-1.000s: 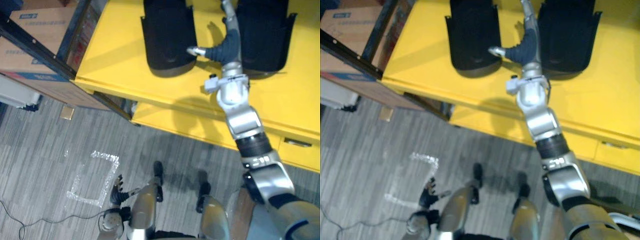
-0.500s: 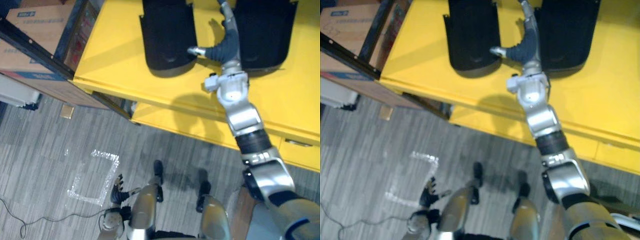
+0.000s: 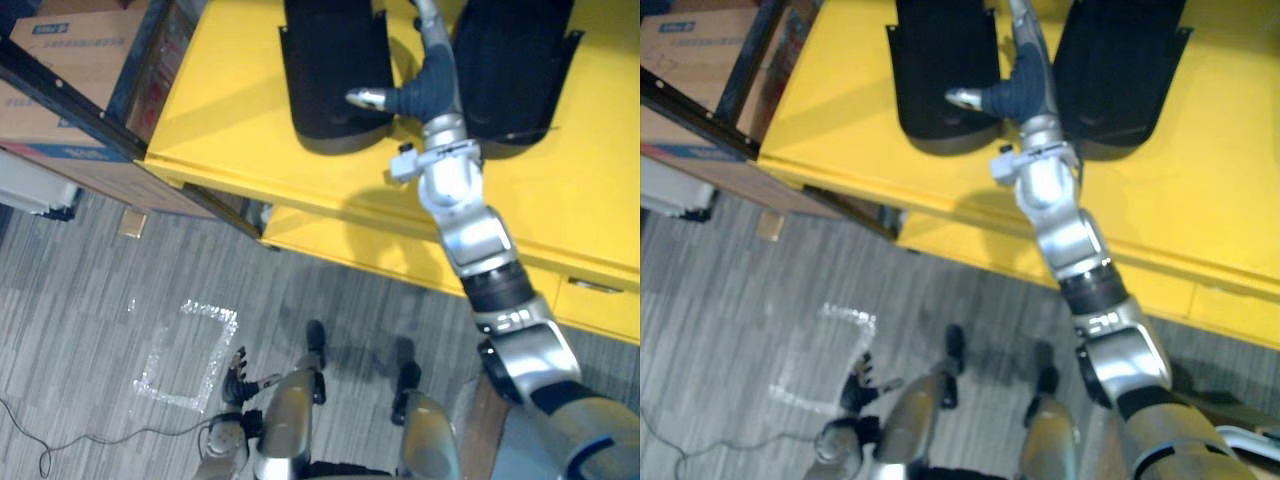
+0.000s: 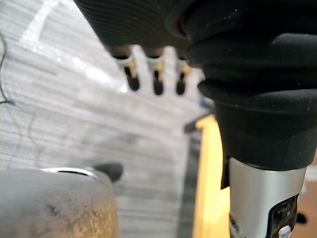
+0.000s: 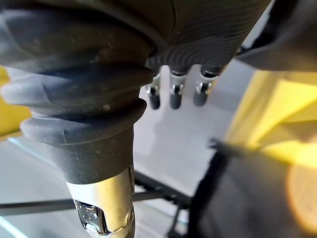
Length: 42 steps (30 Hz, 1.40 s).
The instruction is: Walk over and take plastic housings, then place them on the shelf
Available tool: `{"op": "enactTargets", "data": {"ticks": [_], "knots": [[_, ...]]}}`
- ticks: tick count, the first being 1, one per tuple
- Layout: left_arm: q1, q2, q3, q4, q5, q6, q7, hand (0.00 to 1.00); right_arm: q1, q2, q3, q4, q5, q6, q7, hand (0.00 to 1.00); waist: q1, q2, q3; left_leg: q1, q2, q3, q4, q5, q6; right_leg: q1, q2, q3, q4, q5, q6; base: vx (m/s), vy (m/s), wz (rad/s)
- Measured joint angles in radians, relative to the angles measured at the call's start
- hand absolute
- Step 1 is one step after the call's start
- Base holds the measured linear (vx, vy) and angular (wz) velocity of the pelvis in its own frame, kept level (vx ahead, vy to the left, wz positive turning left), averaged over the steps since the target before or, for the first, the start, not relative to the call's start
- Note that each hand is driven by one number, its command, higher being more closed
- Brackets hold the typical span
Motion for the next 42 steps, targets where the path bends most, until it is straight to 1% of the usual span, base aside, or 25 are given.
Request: {"op": "enactTargets", "data": {"ticks": [4,7,8,10,12,13,14,15,18,19,22,25,27,31,32,35,37,40,42], "knots": [[0.0,0.0,0.006,0.001,0.0,-0.003,0.0,0.0,0.0,0.027,0.021,-0.026,-0.034,0.013,0.013,0.0,0.0,-0.002,0.0,0.0,0.004,0.0,0.001,0.0,0.0,0.003,0.004,0.0,-0.003,0.002,0.0,0.0,0.0,0.0],[0.0,0.0,0.007,0.002,0.0,-0.006,0.002,0.0,0.0,0.037,0.037,-0.04,-0.087,0.041,-0.001,0.0,0.0,-0.004,0.0,0.001,0.006,0.0,0.001,0.0,0.0,0.006,0.008,0.0,-0.006,0.004,0.0,0.0,0.0,0.0],[0.0,0.0,0.007,0.003,0.0,-0.007,0.004,0.0,0.0,0.038,0.04,-0.04,-0.085,0.045,-0.006,0.0,-0.001,-0.005,0.001,0.001,0.006,0.0,0.001,0.0,0.0,0.006,0.009,0.0,-0.008,0.006,-0.001,0.0,0.0,0.0],[0.0,0.0,0.008,0.005,0.0,-0.014,0.009,0.0,0.001,0.038,0.041,-0.04,-0.07,0.051,-0.009,0.0,-0.002,-0.011,0.004,0.001,0.008,0.0,0.001,0.0,-0.001,0.009,0.01,0.0,-0.015,0.01,0.0,0.0,0.0,0.0],[0.0,0.001,0.009,0.01,0.0,-0.023,0.01,0.0,0.005,0.041,0.041,-0.041,-0.014,0.053,-0.01,0.0,-0.003,-0.016,0.002,0.001,0.01,0.001,0.0,0.0,-0.001,0.014,0.012,0.0,-0.026,0.017,0.0,0.0,0.0,0.0],[-0.001,0.003,0.011,0.012,0.0,-0.024,0.01,0.0,0.017,0.047,0.041,-0.051,0.019,0.072,-0.011,0.0,-0.004,-0.021,0.0,0.001,0.009,0.003,0.0,0.0,-0.001,0.014,0.012,0.001,-0.029,0.018,0.001,0.0,0.0,0.0],[-0.001,0.004,0.011,0.012,-0.001,-0.024,0.01,0.0,0.02,0.048,0.041,-0.053,0.028,0.076,-0.013,0.0,-0.004,-0.022,0.0,0.001,0.009,0.003,0.0,0.0,-0.001,0.014,0.012,0.002,-0.029,0.019,0.001,0.02,0.015,-0.03],[-0.001,0.005,0.012,0.012,-0.001,-0.024,0.012,0.0,0.035,0.055,0.041,-0.062,0.039,0.094,-0.018,0.0,-0.004,-0.026,0.0,0.001,0.01,0.005,-0.001,0.0,0.0,0.014,0.013,0.003,-0.033,0.021,0.0,0.01,0.01,-0.04],[-0.002,0.005,0.011,0.012,-0.001,-0.024,0.025,0.0,0.085,0.086,0.041,-0.072,0.077,0.129,-0.059,0.0,-0.004,-0.03,0.0,0.003,0.01,0.012,-0.002,0.0,0.0,0.014,0.012,0.009,-0.037,0.024,0.002,0.02,0.014,-0.05],[-0.002,0.005,0.01,0.012,-0.001,-0.024,0.033,0.0,0.107,0.096,0.041,-0.071,0.097,0.131,-0.075,0.0,-0.004,-0.03,0.0,0.005,0.009,0.014,-0.002,0.0,0.0,0.014,0.012,0.011,-0.037,0.025,0.002,0.01,0.016,-0.05],[-0.002,0.005,0.009,0.012,-0.002,-0.023,0.044,0.0,0.137,0.119,0.041,-0.068,0.118,0.129,-0.099,0.0,-0.006,-0.034,0.002,0.018,0.009,0.022,-0.009,0.0,0.0,0.018,0.012,0.02,-0.036,0.025,0.002,0.01,0.011,-0.08],[-0.002,0.008,0.007,0.016,-0.002,-0.022,0.046,0.0,0.141,0.133,0.041,-0.068,0.119,0.125,-0.112,0.0,-0.015,-0.041,-0.001,0.02,0.009,0.023,-0.015,0.002,0.0,0.018,0.012,0.02,-0.036,0.025,0.002,0.0,0.003,-0.02],[-0.002,0.011,0.005,0.022,-0.015,-0.023,0.046,0.0,0.145,0.141,0.04,-0.068,0.118,0.125,-0.115,0.0,-0.021,-0.046,-0.003,0.021,0.007,0.023,-0.022,0.005,0.0,0.016,0.01,0.022,-0.036,0.025,0.002,0.0,0.0,0.0],[-0.002,0.011,0.003,0.029,-0.031,-0.023,0.055,0.0,0.163,0.156,0.039,-0.068,0.112,0.118,-0.116,0.0,-0.023,-0.051,-0.004,0.039,0.005,0.034,-0.044,0.013,-0.001,0.018,0.009,0.027,-0.037,0.025,0.002,0.02,0.002,-0.05],[-0.002,0.012,0.003,0.03,-0.031,-0.023,0.058,0.0,0.173,0.156,0.039,-0.068,0.114,0.104,-0.114,0.0,-0.024,-0.052,-0.004,0.043,0.006,0.039,-0.046,0.013,-0.001,0.019,0.009,0.031,-0.037,0.025,0.002,0.03,0.001,-0.07],[-0.002,0.012,0.0,0.032,-0.031,-0.022,0.057,0.0,0.186,0.156,0.039,-0.068,0.124,0.087,-0.105,0.0,-0.027,-0.052,-0.004,0.055,0.004,0.045,-0.057,0.015,-0.001,0.023,0.008,0.037,-0.038,0.025,0.002,0.03,0.006,-0.06],[-0.002,0.011,-0.003,0.033,-0.031,-0.022,0.057,0.0,0.189,0.156,0.041,-0.069,0.158,0.066,-0.084,0.0,-0.031,-0.053,-0.004,0.058,0.003,0.045,-0.058,0.015,-0.001,0.027,0.008,0.036,-0.04,0.025,0.002,0.0,0.0,0.0],[-0.002,0.011,-0.003,0.033,-0.032,-0.022,0.057,0.0,0.193,0.155,0.045,-0.069,0.193,0.049,-0.049,0.0,-0.032,-0.053,-0.004,0.06,0.003,0.044,-0.058,0.015,-0.001,0.029,0.008,0.036,-0.04,0.025,0.002,0.0,0.0,0.0],[-0.002,0.011,-0.004,0.033,-0.032,-0.022,0.056,0.0,0.194,0.156,0.067,-0.07,0.209,0.043,-0.045,0.0,-0.032,-0.053,-0.004,0.061,0.003,0.044,-0.058,0.015,-0.001,0.029,0.008,0.036,-0.04,0.025,0.002,0.0,0.0,0.0]]}}
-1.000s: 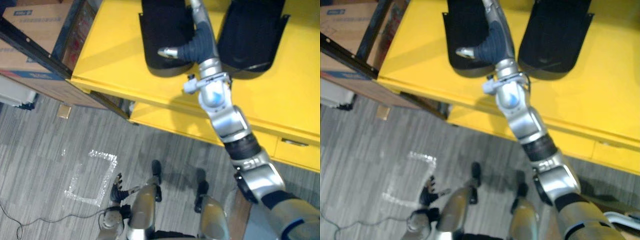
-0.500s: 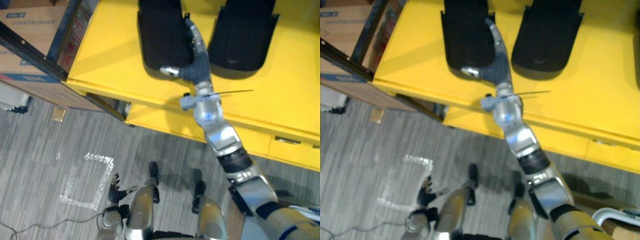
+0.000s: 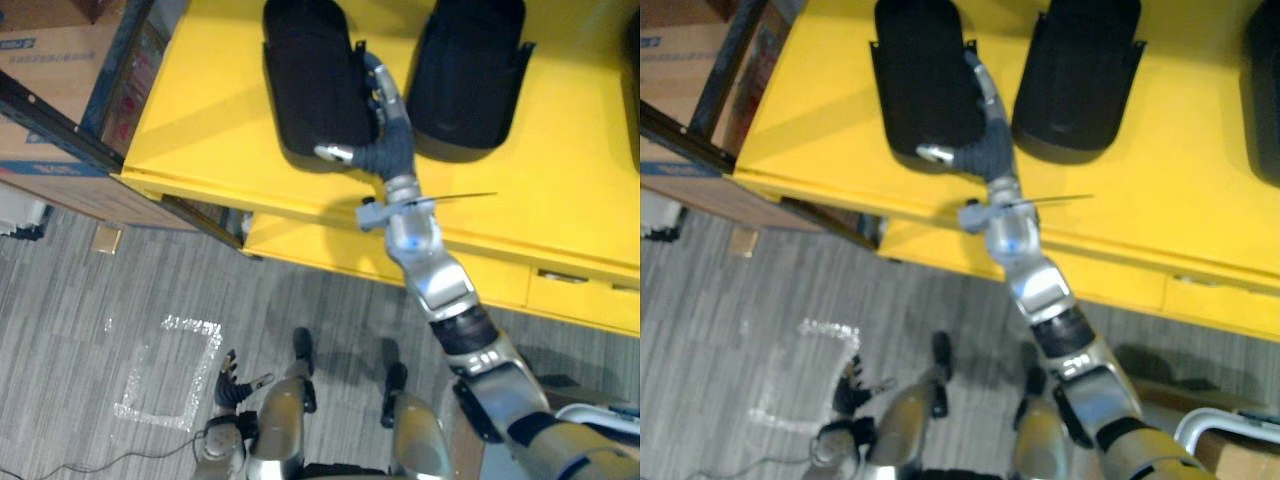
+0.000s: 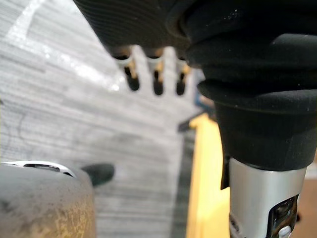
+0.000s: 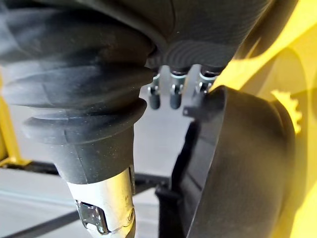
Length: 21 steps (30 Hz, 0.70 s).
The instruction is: Walk over and take plastic housings, then place them on the shelf
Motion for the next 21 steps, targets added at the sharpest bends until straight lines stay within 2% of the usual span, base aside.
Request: {"op": "enactTargets", "data": {"ticks": [10,13,16,18,21], "knots": [[-0.002,0.004,-0.018,0.0,-0.008,-0.001,0.01,0.0,0.01,0.074,0.08,0.011,0.021,-0.007,-0.009,0.0,0.001,-0.001,0.0,0.0,-0.002,-0.003,0.0,0.001,0.001,0.001,-0.002,-0.004,0.001,0.0,0.0,0.0,0.001,0.0],[-0.009,0.005,-0.039,0.0,-0.009,0.0,0.018,0.0,0.004,0.094,0.081,0.043,0.017,-0.028,-0.025,0.0,0.001,-0.001,0.0,-0.003,-0.005,-0.008,0.0,0.001,0.002,0.001,-0.005,-0.009,0.002,0.0,0.0,0.01,0.01,0.05],[-0.009,0.004,-0.039,0.0,-0.01,0.0,0.018,0.0,-0.015,0.112,0.08,0.086,-0.038,-0.022,-0.074,0.0,0.001,-0.001,0.0,-0.006,-0.007,-0.016,0.0,0.003,0.002,0.002,-0.006,-0.015,0.004,-0.001,0.001,0.01,0.006,0.06],[-0.01,0.003,-0.039,0.0,-0.009,-0.001,0.018,0.0,-0.046,0.126,0.071,0.154,-0.122,-0.015,-0.137,0.0,0.003,-0.001,0.0,-0.007,-0.007,-0.023,0.0,0.005,0.002,0.003,-0.006,-0.019,0.008,-0.001,0.0,0.0,0.004,0.07],[-0.01,0.003,-0.039,0.0,-0.009,-0.003,0.018,0.0,-0.066,0.126,0.018,0.204,-0.184,-0.021,-0.198,0.0,0.004,-0.001,0.0,-0.007,-0.009,-0.028,-0.008,0.014,0.003,0.001,-0.009,-0.026,0.014,-0.003,0.0,-0.01,0.005,0.07]]}}
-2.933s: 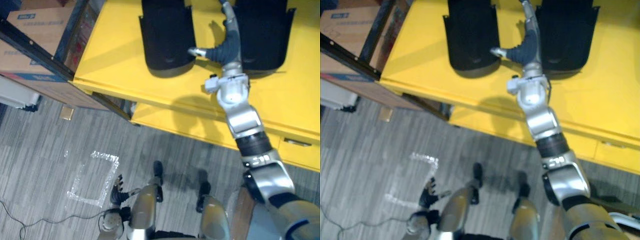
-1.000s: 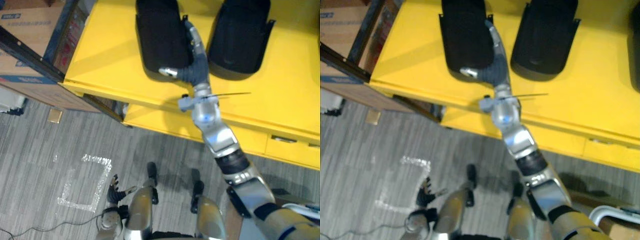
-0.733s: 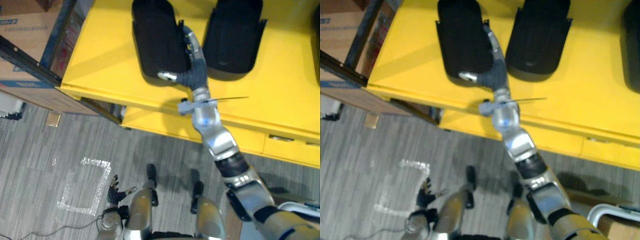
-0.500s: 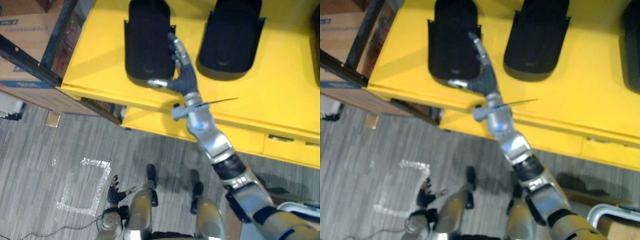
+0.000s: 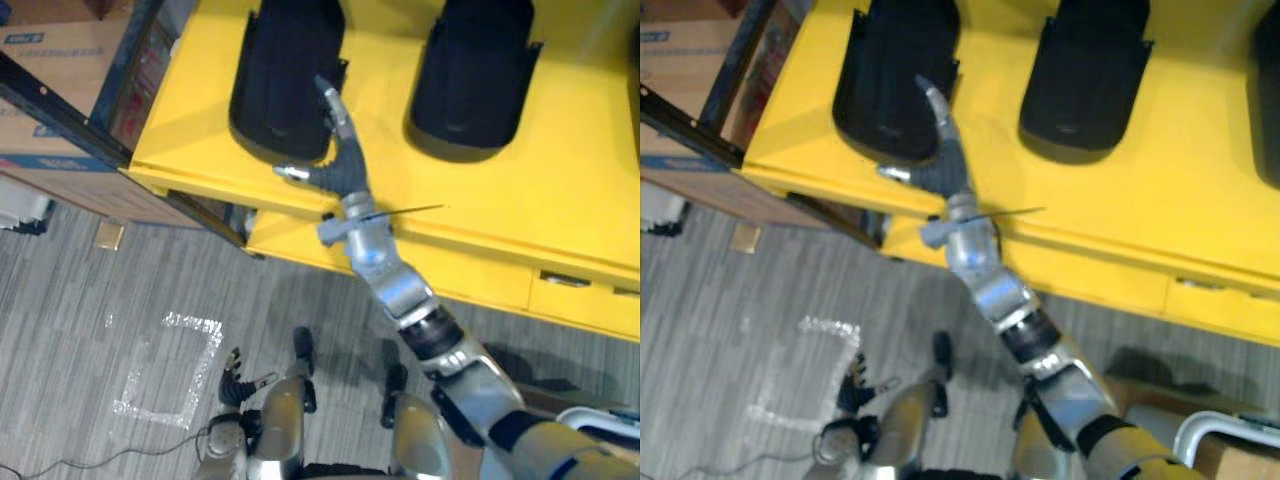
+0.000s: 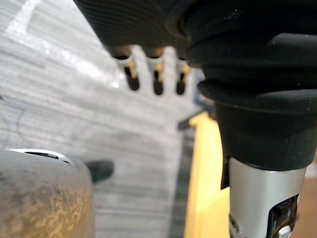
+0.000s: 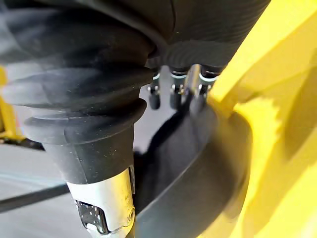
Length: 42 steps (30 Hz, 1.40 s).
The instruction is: Walk over and take plastic housings, then place them on the shelf
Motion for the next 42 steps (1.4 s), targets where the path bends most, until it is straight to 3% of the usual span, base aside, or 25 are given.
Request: {"op": "enactTargets", "data": {"ticks": [2,7,10,16,18,23,25,28,30,31,37,42], "knots": [[0.0,0.0,0.0,0.002,0.0,-0.004,0.0,0.0,0.0,-0.007,-0.05,0.007,-0.031,-0.023,-0.036,0.0,-0.001,0.0,0.0,0.001,-0.003,-0.003,-0.01,0.008,0.0,-0.002,-0.003,-0.006,0.003,0.0,0.0,-0.01,0.014,0.09],[-0.001,-0.001,0.002,0.026,0.002,-0.044,-0.004,0.0,0.0,-0.048,-0.092,-0.066,-0.164,-0.16,-0.07,0.0,-0.007,0.0,0.0,0.006,-0.007,-0.001,-0.011,0.01,0.002,0.0,-0.006,-0.003,0.004,0.001,0.002,0.01,0.001,-0.02],[-0.001,-0.003,0.004,0.039,0.006,-0.058,-0.013,0.0,0.0,-0.051,-0.052,-0.204,-0.206,-0.178,-0.04,0.0,-0.014,0.0,0.0,0.022,-0.005,0.005,-0.011,0.01,0.002,0.011,-0.004,0.007,0.001,0.001,0.002,0.03,-0.009,-0.08],[-0.001,-0.003,0.009,0.047,0.022,-0.061,-0.025,0.0,0.007,-0.062,0.025,-0.32,-0.15,-0.172,0.074,0.0,-0.027,-0.001,0.001,0.041,-0.002,0.007,-0.028,0.012,0.0,0.025,0.001,0.009,-0.014,0.001,0.002,0.01,-0.002,-0.01],[-0.001,-0.003,0.009,0.047,0.021,-0.06,-0.026,0.0,0.014,-0.064,0.054,-0.341,-0.097,-0.146,0.117,0.0,-0.026,-0.003,0.001,0.049,-0.001,0.008,-0.034,0.012,-0.001,0.031,0.002,0.01,-0.015,0.001,0.002,0.02,-0.005,-0.02],[0.003,0.003,0.007,0.046,0.021,-0.056,-0.03,0.0,0.05,-0.063,0.112,-0.371,-0.033,-0.051,0.17,0.0,-0.025,-0.019,-0.007,0.072,0.002,0.029,-0.045,0.014,-0.004,0.04,0.005,0.023,-0.016,0.001,0.002,0.04,-0.011,-0.11],[0.004,0.009,0.001,0.045,0.021,-0.054,-0.028,0.0,0.077,-0.064,0.12,-0.37,-0.03,0.017,0.162,0.0,-0.03,-0.022,-0.009,0.073,0.003,0.031,-0.045,0.014,-0.004,0.04,0.006,0.026,-0.016,0.001,0.002,0.02,-0.002,-0.03],[0.005,0.009,0.0,0.045,0.021,-0.052,-0.025,0.0,0.098,-0.065,0.112,-0.323,0.012,0.055,0.128,0.0,-0.03,-0.022,-0.009,0.08,0.003,0.034,-0.049,0.014,-0.004,0.042,0.006,0.029,-0.015,0.001,0.002,0.01,0.001,-0.03],[0.005,0.008,0.0,0.045,0.02,-0.044,-0.023,0.0,0.114,-0.065,0.083,-0.274,0.055,0.052,0.125,0.0,-0.03,-0.023,-0.009,0.1,0.002,0.036,-0.068,0.016,-0.007,0.053,0.007,0.032,-0.017,0.001,0.002,0.01,0.004,-0.04],[0.017,0.025,0.0,0.079,0.019,-0.028,-0.022,0.0,0.236,-0.08,0.05,-0.259,0.163,-0.055,0.13,0.0,-0.04,-0.068,-0.076,0.138,0.002,0.036,-0.095,0.024,-0.013,0.088,0.012,0.025,-0.048,0.0,0.002,0.0,0.0,0.0],[0.017,0.025,0.002,0.072,0.018,-0.018,-0.022,0.0,0.249,-0.092,0.032,-0.261,0.164,-0.067,0.136,0.0,-0.041,-0.068,-0.076,0.134,0.002,0.04,-0.094,0.024,-0.013,0.079,0.013,0.035,-0.048,0.0,0.002,0.0,0.0,-0.02],[0.017,0.022,0.045,0.049,0.0,0.033,-0.007,0.0,0.308,-0.169,-0.169,-0.278,0.246,-0.094,0.21,0.0,-0.055,-0.067,-0.074,0.074,0.009,0.058,-0.095,0.03,-0.006,0.027,0.024,0.052,-0.072,0.036,0.005,0.01,0.006,-0.07]]}}
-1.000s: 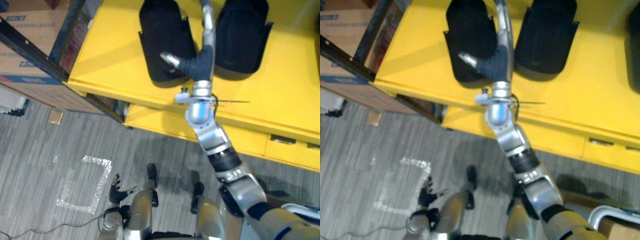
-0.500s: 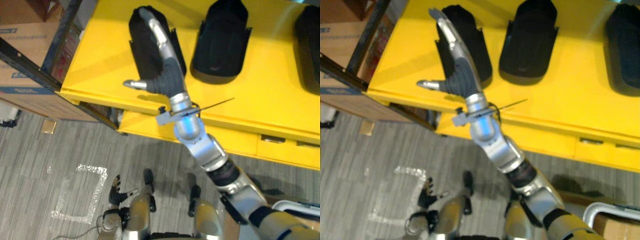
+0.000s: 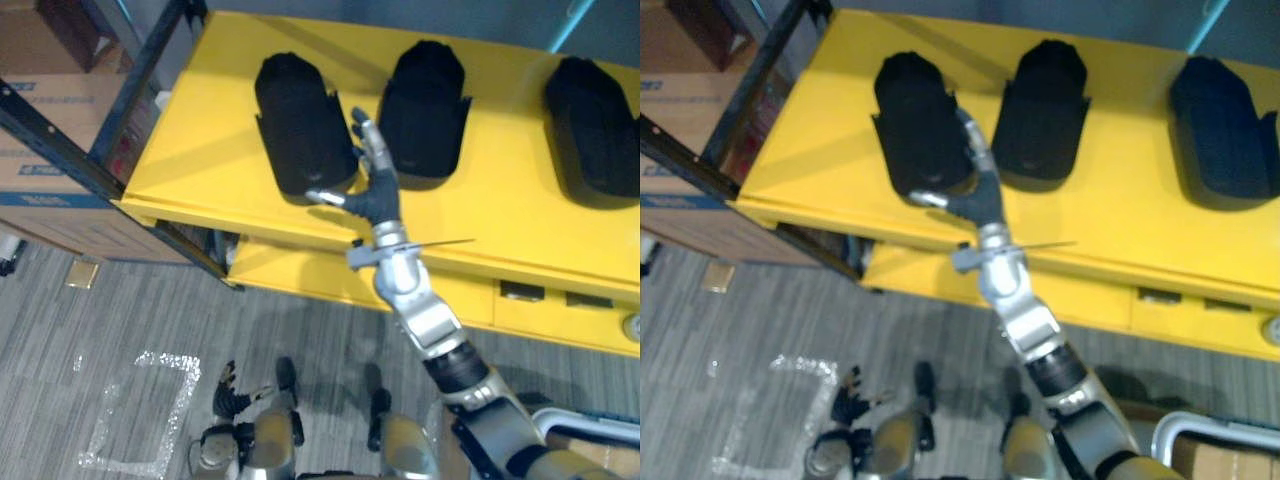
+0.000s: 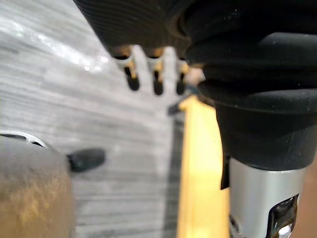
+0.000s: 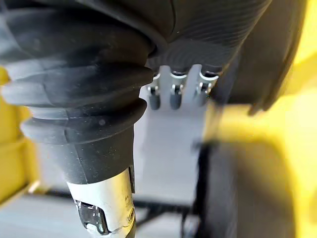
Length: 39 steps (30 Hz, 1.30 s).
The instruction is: Walk over and take plastic housings, then place them on the shelf
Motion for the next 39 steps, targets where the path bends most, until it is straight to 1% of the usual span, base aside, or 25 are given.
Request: {"op": "enactTargets", "data": {"ticks": [3,5,6,7,8,11,12,15,19,21,23,26,29,30,35,39], "knots": [[0.0,-0.004,0.018,-0.01,-0.001,0.025,0.0,0.0,0.024,-0.044,-0.081,-0.027,0.034,-0.002,0.042,0.0,-0.008,0.002,0.009,-0.005,0.006,0.028,-0.001,0.0,0.0,-0.008,0.007,0.025,-0.029,0.022,-0.001,0.02,0.018,-0.24],[0.0,-0.011,0.034,-0.012,-0.001,0.034,-0.004,0.0,0.036,-0.061,-0.118,-0.05,0.037,-0.01,0.07,0.0,-0.025,0.008,0.02,-0.006,0.005,0.032,-0.003,0.0,0.0,-0.009,0.008,0.032,-0.036,0.027,0.0,0.02,0.011,-0.16],[0.0,-0.016,0.043,-0.011,-0.015,0.039,-0.012,0.0,0.05,-0.066,-0.133,-0.064,0.035,-0.027,0.083,0.0,-0.034,0.01,0.023,-0.005,0.006,0.033,-0.007,0.0,0.0,-0.008,0.008,0.032,-0.038,0.027,0.0,0.0,0.0,0.0],[0.0,-0.017,0.044,-0.012,-0.025,0.039,-0.017,0.0,0.053,-0.067,-0.136,-0.064,0.032,-0.033,0.088,0.0,-0.034,0.01,0.023,-0.005,0.007,0.033,-0.007,0.0,0.0,-0.007,0.01,0.031,-0.039,0.027,0.0,0.0,0.0,0.0],[0.0,-0.02,0.044,-0.013,-0.031,0.039,-0.028,0.0,0.054,-0.067,-0.14,-0.069,-0.007,-0.039,0.091,0.0,-0.034,0.01,0.023,-0.004,0.009,0.031,-0.007,0.0,0.0,-0.004,0.012,0.027,-0.043,0.027,0.0,0.03,-0.011,0.06],[-0.001,-0.024,0.044,-0.021,-0.036,0.039,-0.041,0.0,0.049,-0.067,-0.123,-0.109,-0.079,-0.055,0.092,0.0,-0.026,0.011,0.023,0.001,0.01,0.022,-0.007,0.0,0.0,0.014,0.013,0.015,-0.051,0.027,-0.001,0.03,-0.006,0.12],[-0.001,-0.027,0.044,-0.022,-0.036,0.041,-0.047,0.0,0.04,-0.067,-0.107,-0.129,-0.12,-0.064,0.089,0.0,-0.024,0.011,0.023,0.002,0.009,0.02,-0.006,0.0,0.0,0.018,0.013,0.013,-0.053,0.027,-0.001,0.03,0.006,0.08],[-0.001,-0.028,0.043,-0.022,-0.034,0.058,-0.057,0.0,0.017,-0.067,-0.075,-0.137,-0.175,-0.079,0.081,0.0,-0.025,0.011,0.023,0.009,0.004,0.003,-0.003,0.0,0.0,0.038,0.009,-0.003,-0.06,0.027,-0.001,0.02,0.014,0.12],[-0.001,-0.025,0.044,-0.019,-0.033,0.066,-0.057,0.0,0.014,-0.073,-0.046,-0.15,-0.182,-0.089,0.072,0.0,-0.017,0.011,0.023,0.011,0.004,-0.002,-0.007,0.0,0.0,0.044,0.009,-0.009,-0.062,0.027,-0.001,0.0,0.007,0.05],[-0.001,-0.025,0.045,-0.012,-0.029,0.065,-0.057,0.0,0.014,-0.079,-0.025,-0.174,-0.163,-0.128,0.094,0.0,-0.016,0.011,0.023,0.011,0.004,-0.001,-0.007,0.0,0.0,0.044,0.009,-0.009,-0.062,0.027,-0.001,0.0,0.0,0.0],[-0.001,-0.025,0.046,-0.012,-0.027,0.065,-0.057,0.0,0.014,-0.08,-0.005,-0.217,-0.132,-0.138,0.121,0.0,-0.016,0.011,0.022,0.012,0.004,-0.001,-0.007,0.0,0.0,0.044,0.009,-0.009,-0.062,0.027,-0.001,0.0,0.0,0.0],[-0.001,-0.025,0.046,-0.01,-0.028,0.066,-0.057,0.0,0.013,-0.08,0.032,-0.256,-0.091,-0.13,0.149,0.0,-0.016,0.011,0.022,0.012,0.004,-0.001,-0.007,0.0,0.0,0.044,0.009,-0.008,-0.062,0.027,-0.001,0.0,0.0,0.0],[-0.001,-0.026,0.046,-0.005,-0.028,0.065,-0.057,0.0,0.011,-0.077,0.072,-0.248,-0.067,-0.095,0.158,0.0,-0.01,0.012,0.022,0.012,0.004,-0.001,-0.007,0.0,0.0,0.044,0.009,-0.008,-0.063,0.027,-0.001,0.0,0.0,0.0],[-0.001,-0.026,0.045,-0.005,-0.028,0.063,-0.056,0.0,0.007,-0.073,0.084,-0.236,-0.063,-0.082,0.157,0.0,-0.007,0.013,0.022,0.012,0.004,-0.001,-0.007,0.0,0.0,0.044,0.009,-0.009,-0.063,0.027,-0.001,0.0,0.0,0.0],[-0.001,-0.031,0.044,-0.003,-0.029,0.053,-0.055,0.0,-0.034,-0.047,0.099,-0.116,-0.062,-0.063,0.137,0.0,0.001,0.016,0.02,0.011,0.003,-0.005,-0.007,0.001,0.0,0.045,0.009,-0.011,-0.064,0.028,-0.001,0.0,0.001,0.01],[-0.001,-0.038,0.04,0.008,-0.029,0.043,-0.053,0.0,-0.041,-0.04,0.098,-0.034,-0.061,-0.051,0.131,0.0,0.002,0.03,0.012,0.004,-0.001,-0.017,-0.006,0.004,0.001,0.046,0.006,-0.022,-0.065,0.028,-0.001,0.02,0.006,0.07]]}}
